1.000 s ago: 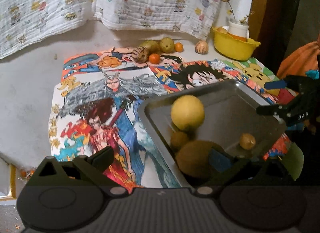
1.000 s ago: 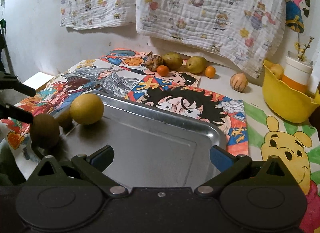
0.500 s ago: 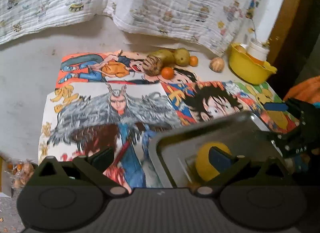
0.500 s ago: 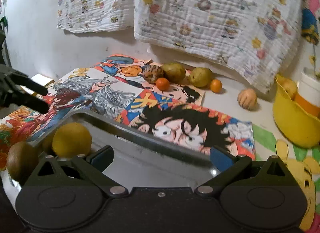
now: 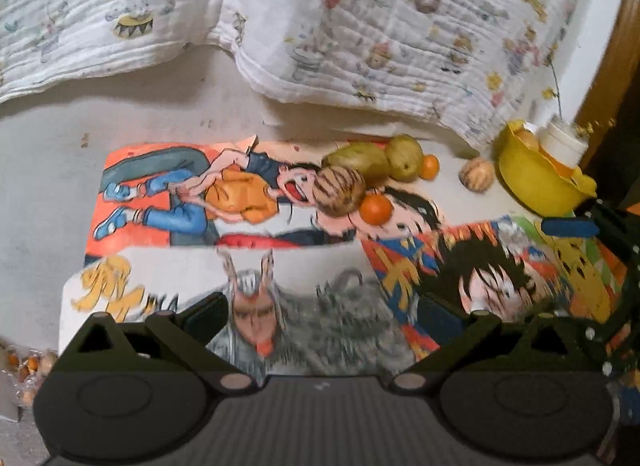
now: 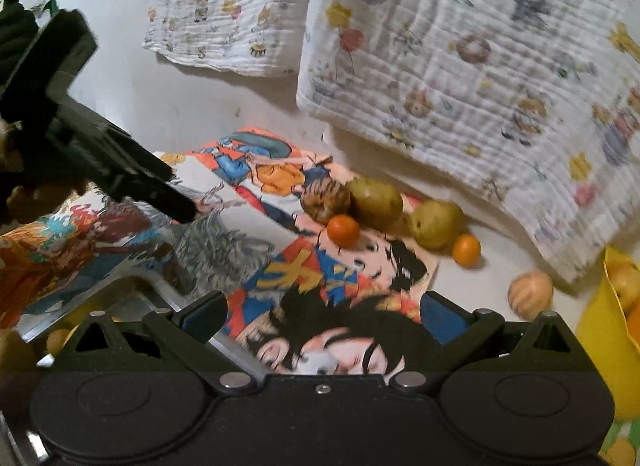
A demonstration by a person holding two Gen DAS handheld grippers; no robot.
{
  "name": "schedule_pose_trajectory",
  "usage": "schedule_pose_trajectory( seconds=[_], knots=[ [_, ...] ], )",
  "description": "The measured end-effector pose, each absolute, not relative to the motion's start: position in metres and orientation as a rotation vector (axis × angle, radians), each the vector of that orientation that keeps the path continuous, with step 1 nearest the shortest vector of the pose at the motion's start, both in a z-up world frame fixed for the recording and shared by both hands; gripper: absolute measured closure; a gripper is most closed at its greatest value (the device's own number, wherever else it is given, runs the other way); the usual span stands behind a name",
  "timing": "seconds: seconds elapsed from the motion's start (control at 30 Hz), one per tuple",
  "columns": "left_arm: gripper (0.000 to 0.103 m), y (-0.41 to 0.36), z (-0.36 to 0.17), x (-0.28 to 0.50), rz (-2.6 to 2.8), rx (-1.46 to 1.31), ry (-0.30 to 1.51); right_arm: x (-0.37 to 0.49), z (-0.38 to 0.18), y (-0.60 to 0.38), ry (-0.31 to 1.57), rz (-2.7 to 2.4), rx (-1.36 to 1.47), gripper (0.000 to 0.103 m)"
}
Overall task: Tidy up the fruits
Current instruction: 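Move left tool to the striped round fruit while right tool approaches a tangerine, then close left tool on the striped round fruit while right tool grasps the tangerine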
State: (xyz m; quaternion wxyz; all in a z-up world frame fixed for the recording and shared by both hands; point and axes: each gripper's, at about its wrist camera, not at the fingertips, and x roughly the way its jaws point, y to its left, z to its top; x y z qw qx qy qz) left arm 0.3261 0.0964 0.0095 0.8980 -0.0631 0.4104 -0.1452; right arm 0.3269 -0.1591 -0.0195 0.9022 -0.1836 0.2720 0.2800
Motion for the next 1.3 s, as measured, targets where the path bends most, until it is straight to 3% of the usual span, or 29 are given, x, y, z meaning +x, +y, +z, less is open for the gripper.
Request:
schedule_pose_trajectory(
  seconds=[0.23, 0.6, 1.3],
  knots=[
    [0.000, 0.100, -0.002, 0.374, -0.307, -0.212, 0.848, 0.361, -0.031, -0.148, 0.566, 0.604, -0.450, 0.002],
    [0.002, 0.103, -0.022, 0.431, -0.323, -0.396, 0.895, 0.405, -0.057, -0.120, 0.621, 0.587, -0.455, 0.019],
    [0.031, 0.084, -0.036, 0.469, -0.326, -0.506, 0.982, 0.440, -0.073, -0.088, 0.633, 0.608, -0.440, 0.048]
  ],
)
